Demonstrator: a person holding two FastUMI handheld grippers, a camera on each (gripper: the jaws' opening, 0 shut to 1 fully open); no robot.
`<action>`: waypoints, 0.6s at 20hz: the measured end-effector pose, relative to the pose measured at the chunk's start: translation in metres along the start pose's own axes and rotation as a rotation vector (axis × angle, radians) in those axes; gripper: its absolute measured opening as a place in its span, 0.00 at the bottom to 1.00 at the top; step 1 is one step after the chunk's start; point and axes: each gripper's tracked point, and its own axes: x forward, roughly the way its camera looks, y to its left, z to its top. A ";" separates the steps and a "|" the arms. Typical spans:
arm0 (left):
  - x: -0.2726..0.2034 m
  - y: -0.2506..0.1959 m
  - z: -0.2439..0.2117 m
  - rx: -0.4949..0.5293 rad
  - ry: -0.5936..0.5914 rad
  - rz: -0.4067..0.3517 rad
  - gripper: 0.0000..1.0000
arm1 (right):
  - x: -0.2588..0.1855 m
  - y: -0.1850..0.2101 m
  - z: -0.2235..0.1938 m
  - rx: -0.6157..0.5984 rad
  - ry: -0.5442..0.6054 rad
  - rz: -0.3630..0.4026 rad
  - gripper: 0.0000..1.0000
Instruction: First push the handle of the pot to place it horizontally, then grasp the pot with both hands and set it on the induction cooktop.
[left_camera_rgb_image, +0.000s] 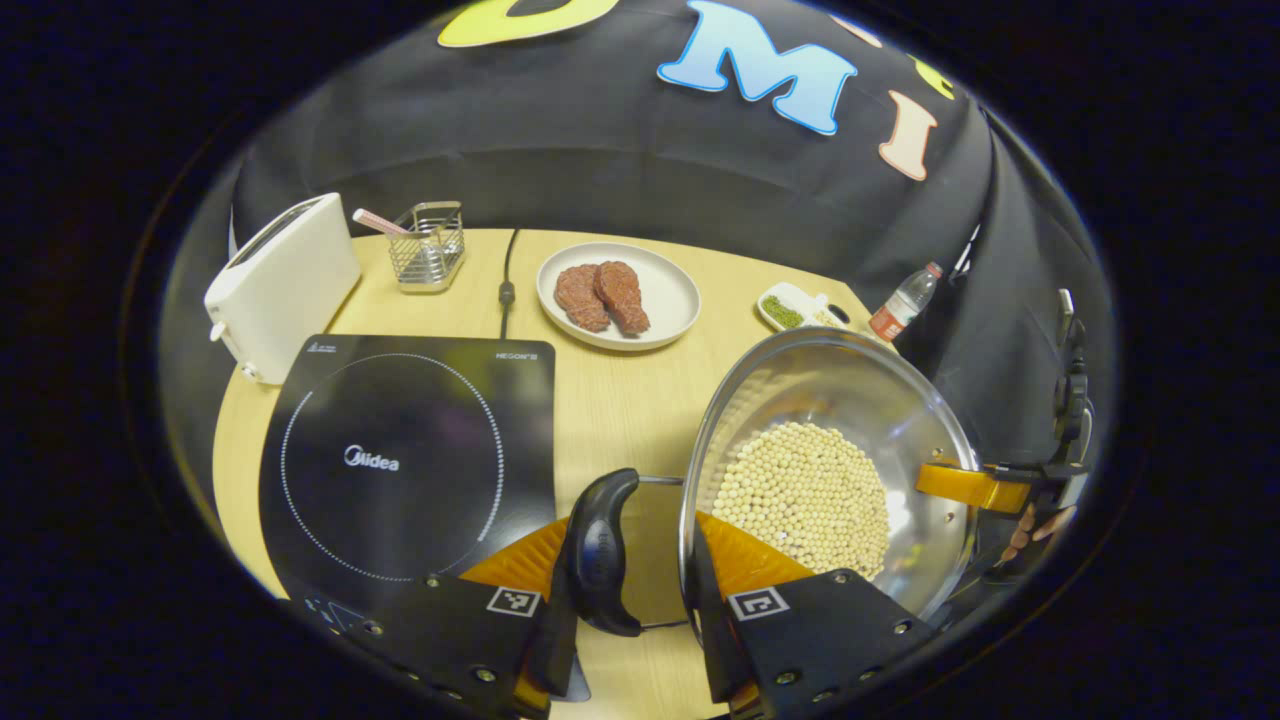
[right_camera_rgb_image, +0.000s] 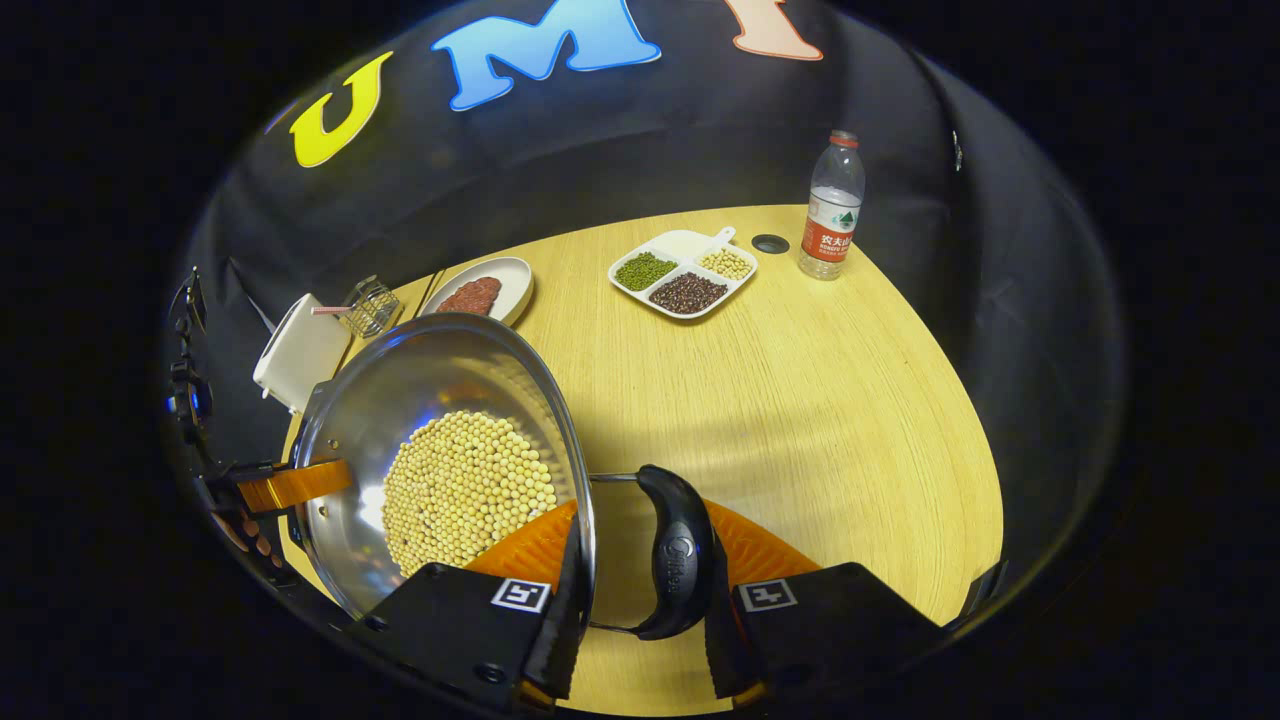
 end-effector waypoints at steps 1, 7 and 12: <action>-0.009 0.004 -0.002 0.004 0.000 -0.005 0.53 | -0.008 0.005 -0.005 0.005 -0.007 -0.003 0.51; -0.053 0.022 -0.021 0.030 -0.009 -0.032 0.53 | -0.045 0.034 -0.038 0.033 -0.035 -0.017 0.54; -0.076 0.052 -0.038 0.021 -0.011 -0.030 0.53 | -0.057 0.065 -0.053 0.021 -0.032 -0.013 0.51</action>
